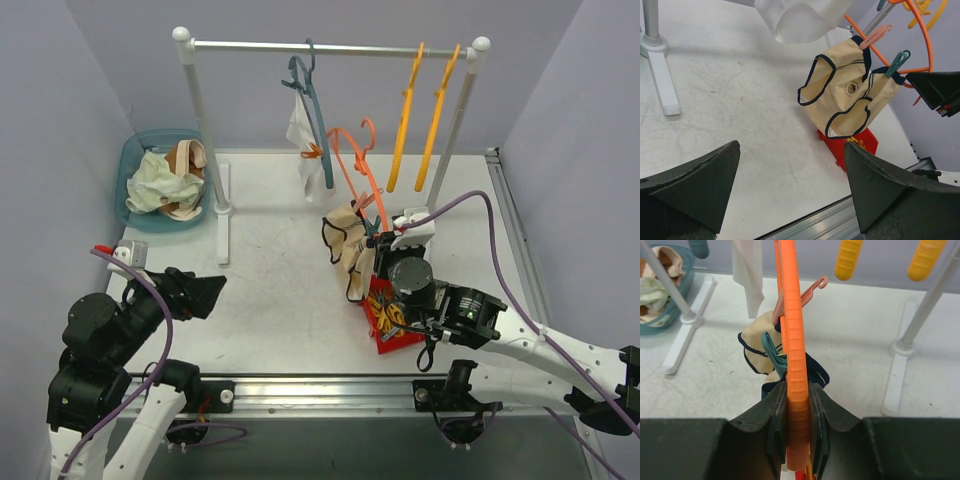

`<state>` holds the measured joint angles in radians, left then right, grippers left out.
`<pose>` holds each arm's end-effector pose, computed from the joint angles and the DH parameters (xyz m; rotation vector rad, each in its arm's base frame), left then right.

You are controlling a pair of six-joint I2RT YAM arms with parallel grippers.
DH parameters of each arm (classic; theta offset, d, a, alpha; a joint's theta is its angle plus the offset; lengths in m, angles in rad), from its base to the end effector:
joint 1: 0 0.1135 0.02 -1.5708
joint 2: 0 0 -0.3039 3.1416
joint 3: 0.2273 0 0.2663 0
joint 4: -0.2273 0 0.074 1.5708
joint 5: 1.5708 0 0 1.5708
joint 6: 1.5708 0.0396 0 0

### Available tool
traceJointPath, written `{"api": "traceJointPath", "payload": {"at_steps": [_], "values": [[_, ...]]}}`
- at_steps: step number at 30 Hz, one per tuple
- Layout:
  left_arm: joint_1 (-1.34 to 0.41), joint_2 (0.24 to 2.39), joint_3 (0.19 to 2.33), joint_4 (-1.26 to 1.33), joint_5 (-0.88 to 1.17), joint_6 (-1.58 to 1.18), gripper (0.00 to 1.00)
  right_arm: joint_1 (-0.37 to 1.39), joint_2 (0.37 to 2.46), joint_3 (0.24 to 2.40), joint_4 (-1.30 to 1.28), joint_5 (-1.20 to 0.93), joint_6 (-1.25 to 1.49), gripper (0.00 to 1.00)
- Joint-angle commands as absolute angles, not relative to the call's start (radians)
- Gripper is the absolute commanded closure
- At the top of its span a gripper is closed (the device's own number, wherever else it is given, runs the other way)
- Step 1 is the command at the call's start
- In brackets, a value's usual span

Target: Remove the underwear clipped to the hanger

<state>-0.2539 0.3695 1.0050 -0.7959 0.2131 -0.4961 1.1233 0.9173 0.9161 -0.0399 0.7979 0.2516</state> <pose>0.0183 -0.0134 0.4076 -0.0541 1.7837 -0.7310 0.1105 0.1647 0.4103 -0.0830 1.6137 0.4242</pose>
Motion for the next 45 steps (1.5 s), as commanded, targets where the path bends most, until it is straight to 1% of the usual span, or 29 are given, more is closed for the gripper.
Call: {"api": "traceJointPath", "payload": {"at_steps": [1, 6, 12, 15, 16, 17, 19, 24, 30, 35, 40, 45], "values": [[-0.256, 0.371, 1.011, -0.735, 0.230, -0.512, 0.07, 1.135, 0.925, 0.945, -0.112, 0.966, 0.363, 1.00], [-0.256, 0.373, 1.009, -0.733, 0.235, -0.520, 0.07, 1.160, 0.913, 0.936, -0.163, 0.890, 0.457, 1.00], [-0.256, 0.364, 0.991, -0.718, 0.248, -0.538, 0.06, 1.268, 0.829, 0.835, -0.167, 0.808, 0.573, 1.00], [-0.256, 0.367, 0.980, -0.710, 0.261, -0.554, 0.06, 1.380, 0.822, 0.792, -0.204, 0.859, 0.707, 1.00], [-0.256, 0.367, 0.976, -0.703, 0.271, -0.561, 0.06, 1.411, 0.833, 0.792, -0.266, 0.936, 0.745, 1.00], [-0.256, 0.365, 0.967, -0.701, 0.279, -0.566, 0.06, 1.440, 0.847, 0.790, -0.303, 0.968, 0.846, 1.00], [-0.256, 0.364, 0.954, -0.695, 0.302, -0.572, 0.06, 1.509, 0.896, 0.788, -0.389, 1.020, 0.949, 1.00], [-0.256, 0.364, 0.875, -0.654, 0.394, -0.627, 0.05, 1.615, 1.026, 0.790, -0.449, 1.054, 1.158, 1.00], [-0.256, 0.336, 0.733, -0.508, 0.509, -0.791, 0.01, 1.661, 1.130, 0.828, -0.500, 1.097, 1.252, 1.00], [-0.258, 0.319, 0.640, -0.425, 0.523, -0.862, 0.00, 1.707, 1.163, 0.851, -0.500, 1.156, 1.244, 1.00], [-0.265, 0.379, 0.663, -0.365, 0.554, -0.859, 0.00, 1.735, 1.137, 0.854, -0.502, 1.175, 1.261, 1.00], [-0.304, 0.509, 0.738, -0.367, 0.561, -0.821, 0.01, 1.735, 1.147, 0.864, -0.503, 1.166, 1.256, 1.00]]}}
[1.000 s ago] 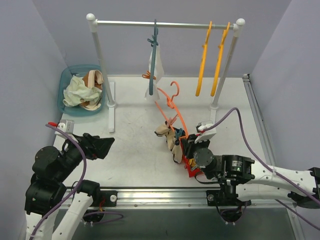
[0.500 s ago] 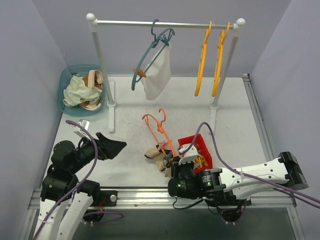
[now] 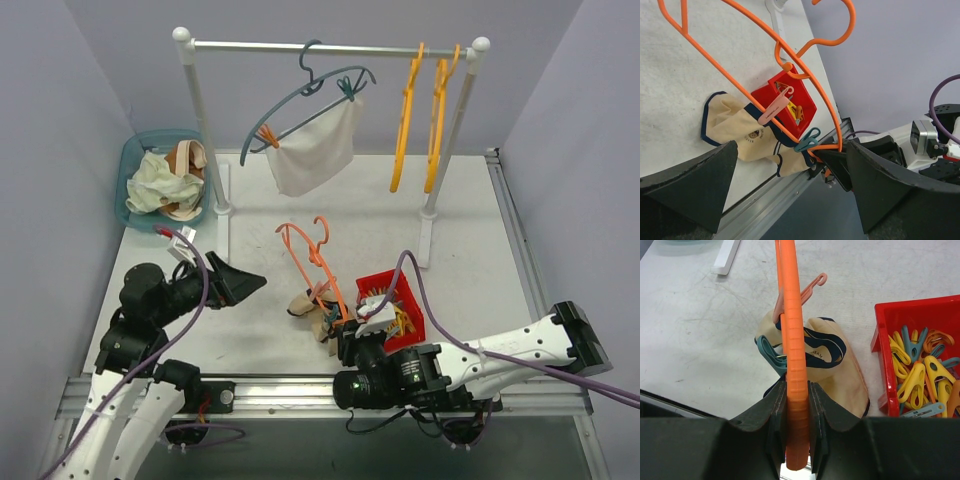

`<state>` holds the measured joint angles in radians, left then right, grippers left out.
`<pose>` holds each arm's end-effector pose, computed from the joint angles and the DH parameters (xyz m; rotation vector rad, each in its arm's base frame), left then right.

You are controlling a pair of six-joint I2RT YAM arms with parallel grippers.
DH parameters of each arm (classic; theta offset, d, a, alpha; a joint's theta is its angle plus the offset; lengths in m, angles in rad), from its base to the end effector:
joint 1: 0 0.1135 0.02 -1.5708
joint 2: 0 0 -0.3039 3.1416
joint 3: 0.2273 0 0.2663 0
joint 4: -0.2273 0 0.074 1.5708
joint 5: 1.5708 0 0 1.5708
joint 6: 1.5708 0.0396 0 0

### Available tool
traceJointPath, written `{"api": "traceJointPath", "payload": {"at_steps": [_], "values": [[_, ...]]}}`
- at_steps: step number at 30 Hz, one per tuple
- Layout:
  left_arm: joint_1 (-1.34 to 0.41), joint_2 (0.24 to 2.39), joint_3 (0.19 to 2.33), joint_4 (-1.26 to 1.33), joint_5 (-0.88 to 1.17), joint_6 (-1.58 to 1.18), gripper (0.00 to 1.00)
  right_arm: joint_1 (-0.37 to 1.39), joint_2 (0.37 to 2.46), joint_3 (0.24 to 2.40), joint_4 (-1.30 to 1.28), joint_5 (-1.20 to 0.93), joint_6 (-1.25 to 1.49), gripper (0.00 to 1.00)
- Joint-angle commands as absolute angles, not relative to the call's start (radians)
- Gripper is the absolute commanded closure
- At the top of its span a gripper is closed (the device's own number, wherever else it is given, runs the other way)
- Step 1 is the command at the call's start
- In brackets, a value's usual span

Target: Remove the underwear clipped to the hanger

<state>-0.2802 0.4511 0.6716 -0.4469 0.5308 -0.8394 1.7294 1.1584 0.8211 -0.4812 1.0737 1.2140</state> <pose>0.0828 -0.0447 0.3370 -0.1300 1.9498 -1.2470 -0.0014 0.2290 0.2949 -0.0532 1.9809 0.6446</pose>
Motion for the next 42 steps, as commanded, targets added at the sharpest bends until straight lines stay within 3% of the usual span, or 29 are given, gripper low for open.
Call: {"api": "traceJointPath", "payload": {"at_steps": [1, 6, 10, 18, 40, 42], "values": [[-0.337, 0.529, 0.745, -0.367, 0.552, -0.805, 0.01, 1.735, 1.146, 0.864, -0.505, 1.161, 1.258, 1.00], [-0.555, 0.673, 0.797, -0.376, 0.376, -0.758, 0.01, 1.733, 1.141, 0.877, -0.500, 1.166, 1.227, 1.00], [-0.794, 0.784, 0.896, -0.446, 0.056, -0.713, 0.01, 1.735, 1.152, 0.899, -0.502, 1.170, 1.193, 1.00], [-0.952, 0.916, 0.977, -0.523, -0.354, -0.669, 0.00, 1.735, 1.163, 0.916, -0.508, 1.166, 1.172, 1.00], [-1.183, 1.209, 1.077, -0.478, -0.679, -0.660, 0.00, 1.743, 1.190, 0.957, -0.529, 1.190, 1.157, 1.00], [-1.193, 1.207, 1.074, -0.498, -0.721, -0.684, 0.07, 1.741, 1.183, 0.959, -0.549, 1.199, 1.170, 1.00]]}}
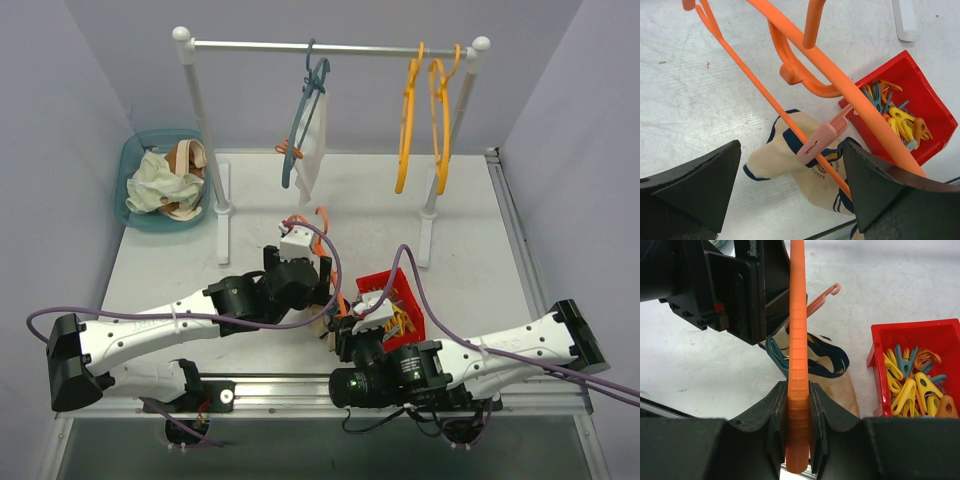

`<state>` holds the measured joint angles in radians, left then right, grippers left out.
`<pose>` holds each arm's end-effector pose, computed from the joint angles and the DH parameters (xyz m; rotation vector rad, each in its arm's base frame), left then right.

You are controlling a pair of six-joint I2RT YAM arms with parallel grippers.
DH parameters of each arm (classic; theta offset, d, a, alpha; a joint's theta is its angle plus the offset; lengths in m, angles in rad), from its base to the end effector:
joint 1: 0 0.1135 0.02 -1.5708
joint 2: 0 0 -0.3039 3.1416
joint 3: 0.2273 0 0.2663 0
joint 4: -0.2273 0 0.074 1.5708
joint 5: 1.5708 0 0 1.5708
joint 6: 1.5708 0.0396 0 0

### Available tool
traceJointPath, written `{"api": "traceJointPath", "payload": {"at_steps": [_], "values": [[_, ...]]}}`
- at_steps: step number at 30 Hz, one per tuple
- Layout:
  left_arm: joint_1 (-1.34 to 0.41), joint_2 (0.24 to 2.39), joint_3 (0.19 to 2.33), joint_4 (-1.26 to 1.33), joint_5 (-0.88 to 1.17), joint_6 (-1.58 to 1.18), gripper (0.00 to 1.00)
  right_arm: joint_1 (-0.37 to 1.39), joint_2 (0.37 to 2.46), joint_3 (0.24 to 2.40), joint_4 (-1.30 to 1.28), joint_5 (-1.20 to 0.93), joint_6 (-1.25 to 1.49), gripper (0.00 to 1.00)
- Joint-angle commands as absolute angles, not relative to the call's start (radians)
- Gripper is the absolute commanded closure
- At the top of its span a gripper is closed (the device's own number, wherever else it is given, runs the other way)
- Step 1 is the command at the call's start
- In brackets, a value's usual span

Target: Remove the underwear clipped to the hanger

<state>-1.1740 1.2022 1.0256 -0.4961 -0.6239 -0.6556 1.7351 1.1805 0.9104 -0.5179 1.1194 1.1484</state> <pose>0.1216 -0.2304 0.3443 0.2228 2.1135 -0.3889 -0.0033 0.2375 0.3184 -0.0779 1.9313 0.6150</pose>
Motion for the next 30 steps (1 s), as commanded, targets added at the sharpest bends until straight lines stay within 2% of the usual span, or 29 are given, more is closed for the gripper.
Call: {"api": "traceJointPath", "payload": {"at_steps": [1, 6, 11, 15, 16, 20, 25, 30], "values": [[-1.196, 1.192, 1.071, -0.511, -0.730, -0.692, 0.09, 1.741, 1.172, 0.959, -0.558, 1.206, 1.193, 1.00], [-1.197, 1.129, 0.997, -0.525, -0.782, -0.729, 0.25, 1.743, 1.144, 0.951, -0.574, 1.213, 1.204, 1.00], [-1.195, 1.089, 0.970, -0.563, -0.827, -0.758, 0.35, 1.743, 1.131, 0.943, -0.583, 1.221, 1.215, 1.00], [-1.197, 1.060, 0.951, -0.497, -0.772, -0.737, 0.32, 1.743, 1.134, 0.948, -0.586, 1.223, 1.213, 1.00], [-1.197, 1.048, 0.939, -0.439, -0.746, -0.721, 0.26, 1.741, 1.140, 0.953, -0.586, 1.224, 1.212, 1.00], [-1.197, 1.063, 0.948, -0.356, -0.625, -0.661, 0.13, 1.741, 1.144, 0.960, -0.588, 1.212, 1.207, 1.00], [-1.198, 1.115, 0.963, -0.293, -0.514, -0.598, 0.12, 1.741, 1.146, 0.962, -0.589, 1.204, 1.203, 1.00], [-1.203, 1.176, 0.980, -0.305, -0.543, -0.592, 0.12, 1.743, 1.146, 0.963, -0.591, 1.203, 1.206, 1.00]]}}
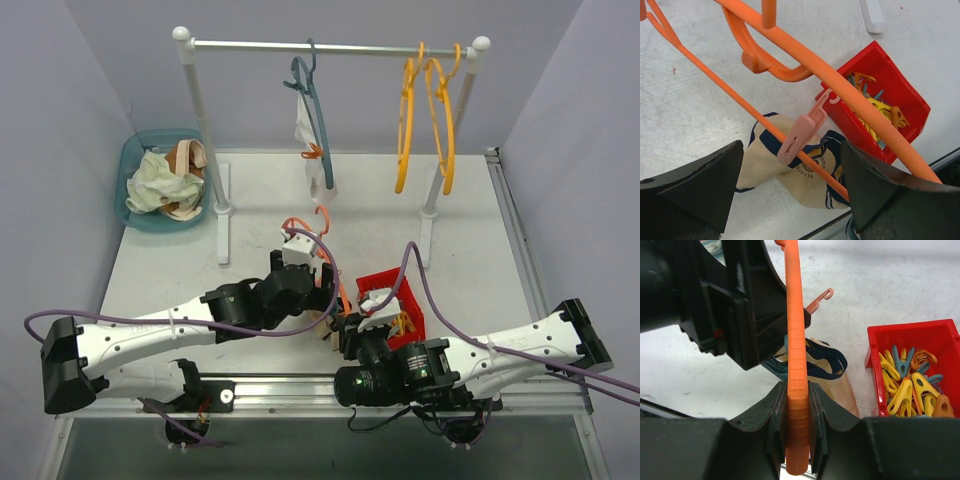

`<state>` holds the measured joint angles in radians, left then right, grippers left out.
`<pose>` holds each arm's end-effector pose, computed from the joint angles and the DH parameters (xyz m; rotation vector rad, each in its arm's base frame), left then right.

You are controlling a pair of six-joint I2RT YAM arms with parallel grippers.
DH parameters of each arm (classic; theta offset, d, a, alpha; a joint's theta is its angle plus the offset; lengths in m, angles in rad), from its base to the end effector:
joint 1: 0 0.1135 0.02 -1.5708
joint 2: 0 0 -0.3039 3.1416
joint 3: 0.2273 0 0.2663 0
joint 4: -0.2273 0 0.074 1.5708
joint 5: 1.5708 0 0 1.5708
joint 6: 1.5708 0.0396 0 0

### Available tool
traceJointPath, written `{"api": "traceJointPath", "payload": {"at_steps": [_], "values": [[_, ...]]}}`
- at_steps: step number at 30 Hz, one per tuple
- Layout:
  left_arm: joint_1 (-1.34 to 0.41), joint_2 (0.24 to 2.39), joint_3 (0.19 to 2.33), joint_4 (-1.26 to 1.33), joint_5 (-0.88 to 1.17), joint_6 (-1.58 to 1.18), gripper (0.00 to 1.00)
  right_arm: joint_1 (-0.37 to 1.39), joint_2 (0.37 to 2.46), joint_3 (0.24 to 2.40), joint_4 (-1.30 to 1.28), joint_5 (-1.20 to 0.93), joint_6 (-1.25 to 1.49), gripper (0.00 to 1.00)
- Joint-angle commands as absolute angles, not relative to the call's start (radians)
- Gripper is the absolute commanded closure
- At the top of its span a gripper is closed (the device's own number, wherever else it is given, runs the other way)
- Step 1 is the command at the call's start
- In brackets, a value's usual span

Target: Remove the underwear clipped to the hanger

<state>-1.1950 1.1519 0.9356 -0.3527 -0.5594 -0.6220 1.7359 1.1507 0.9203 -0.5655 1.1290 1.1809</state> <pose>0.1125 -0.2279 0.3361 0.2716 2.0692 -0.5259 -0.0018 0.2288 0.3252 -0.0475 1.9298 0.6251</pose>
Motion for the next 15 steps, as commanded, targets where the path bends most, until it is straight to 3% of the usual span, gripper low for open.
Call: {"api": "traceJointPath", "payload": {"at_steps": [1, 6, 15], "values": [[-1.209, 1.195, 0.982, -0.311, -0.554, -0.592, 0.13, 1.741, 1.147, 0.963, -0.591, 1.204, 1.206, 1.00], [-1.218, 1.213, 1.000, -0.400, -0.707, -0.644, 0.18, 1.741, 1.143, 0.963, -0.589, 1.209, 1.201, 1.00], [-1.218, 1.077, 0.917, -0.506, -0.857, -0.748, 0.41, 1.743, 1.115, 0.948, -0.597, 1.230, 1.223, 1.00]]}}
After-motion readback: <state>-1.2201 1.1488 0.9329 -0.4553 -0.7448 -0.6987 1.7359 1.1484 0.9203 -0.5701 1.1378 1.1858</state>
